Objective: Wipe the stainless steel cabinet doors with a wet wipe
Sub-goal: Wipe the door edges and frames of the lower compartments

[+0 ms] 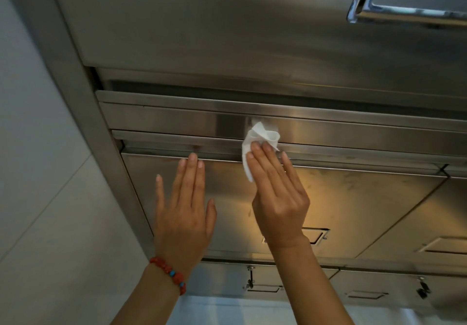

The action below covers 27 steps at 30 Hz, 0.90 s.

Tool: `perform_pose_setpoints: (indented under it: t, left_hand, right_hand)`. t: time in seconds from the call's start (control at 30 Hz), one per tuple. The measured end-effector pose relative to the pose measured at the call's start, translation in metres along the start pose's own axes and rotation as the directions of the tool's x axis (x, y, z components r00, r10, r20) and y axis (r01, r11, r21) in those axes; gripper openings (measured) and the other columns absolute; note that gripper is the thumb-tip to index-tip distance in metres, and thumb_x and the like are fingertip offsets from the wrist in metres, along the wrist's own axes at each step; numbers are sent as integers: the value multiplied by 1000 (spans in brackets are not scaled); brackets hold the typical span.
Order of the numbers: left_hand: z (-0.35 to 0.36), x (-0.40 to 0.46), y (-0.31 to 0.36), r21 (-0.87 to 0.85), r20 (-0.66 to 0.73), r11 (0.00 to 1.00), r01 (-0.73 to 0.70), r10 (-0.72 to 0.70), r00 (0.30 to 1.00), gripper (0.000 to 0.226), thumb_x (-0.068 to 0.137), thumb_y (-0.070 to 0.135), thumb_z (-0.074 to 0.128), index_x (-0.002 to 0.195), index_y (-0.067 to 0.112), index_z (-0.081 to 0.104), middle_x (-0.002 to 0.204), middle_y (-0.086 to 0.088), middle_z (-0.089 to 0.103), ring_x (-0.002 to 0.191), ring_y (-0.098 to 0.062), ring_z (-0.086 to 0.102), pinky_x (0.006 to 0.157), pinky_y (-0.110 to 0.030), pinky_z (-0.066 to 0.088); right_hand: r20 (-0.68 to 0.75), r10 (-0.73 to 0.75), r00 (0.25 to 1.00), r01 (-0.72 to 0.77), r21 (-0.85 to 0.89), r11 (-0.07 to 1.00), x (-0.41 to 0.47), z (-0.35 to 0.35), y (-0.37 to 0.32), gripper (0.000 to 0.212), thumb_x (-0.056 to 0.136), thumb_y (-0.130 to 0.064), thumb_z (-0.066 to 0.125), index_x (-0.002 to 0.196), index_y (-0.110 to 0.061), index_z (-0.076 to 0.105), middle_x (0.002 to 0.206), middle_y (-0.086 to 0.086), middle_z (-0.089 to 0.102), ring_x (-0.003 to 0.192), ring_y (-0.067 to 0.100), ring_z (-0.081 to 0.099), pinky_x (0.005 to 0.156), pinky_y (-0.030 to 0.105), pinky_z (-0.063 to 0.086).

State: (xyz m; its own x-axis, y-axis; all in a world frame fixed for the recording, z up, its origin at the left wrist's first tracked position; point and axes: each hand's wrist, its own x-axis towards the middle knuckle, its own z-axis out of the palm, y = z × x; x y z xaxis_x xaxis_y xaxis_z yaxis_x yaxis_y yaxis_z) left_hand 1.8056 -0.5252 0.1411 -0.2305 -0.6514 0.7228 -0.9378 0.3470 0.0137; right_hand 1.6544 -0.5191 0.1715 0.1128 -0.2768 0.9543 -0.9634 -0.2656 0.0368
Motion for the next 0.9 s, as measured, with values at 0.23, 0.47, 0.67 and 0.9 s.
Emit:
perform_pose_setpoints:
  t: [0.23, 0.47, 0.67, 0.9]
  left_hand:
    - [0, 0, -1, -1, 12, 1000, -4, 4, 1000, 57, 89, 27, 36, 138, -3, 36, 145, -19, 34, 135, -27, 31, 105, -60, 23]
    - [-5, 1, -4, -9, 36, 1000, -11, 11, 999, 58, 88, 29, 37, 137, -2, 37, 146, -16, 33, 136, -27, 31, 104, -62, 24]
    - [-9, -1, -18, 7, 60, 1000, 16, -16, 998, 57, 89, 29, 36, 136, -3, 37, 144, -19, 37, 132, -32, 37, 103, -62, 29]
    - [-14, 0, -37, 37, 86, 998, 52, -55, 995, 56, 90, 29, 33, 136, -3, 38, 143, -21, 38, 130, -35, 39, 99, -64, 33]
  right_hand:
    - [-39, 54, 998, -57, -62, 996, -10, -9, 18, 23, 89, 3, 60, 112, 0, 66, 121, 14, 60, 119, 23, 54, 101, 39, 44]
    - [-66, 68, 995, -71, -29, 997, -7, 1, 1, 29, 87, 0, 63, 115, -2, 60, 124, 12, 55, 119, 22, 52, 103, 37, 41]
    - [-27, 67, 997, -67, 11, 998, -3, 12, -18, 45, 73, 9, 75, 115, -3, 63, 125, 10, 54, 120, 20, 51, 102, 38, 42]
    - [-43, 35, 998, -33, 42, 999, 5, 25, -39, 34, 79, 10, 66, 111, -2, 67, 120, 12, 61, 117, 20, 56, 100, 37, 45]
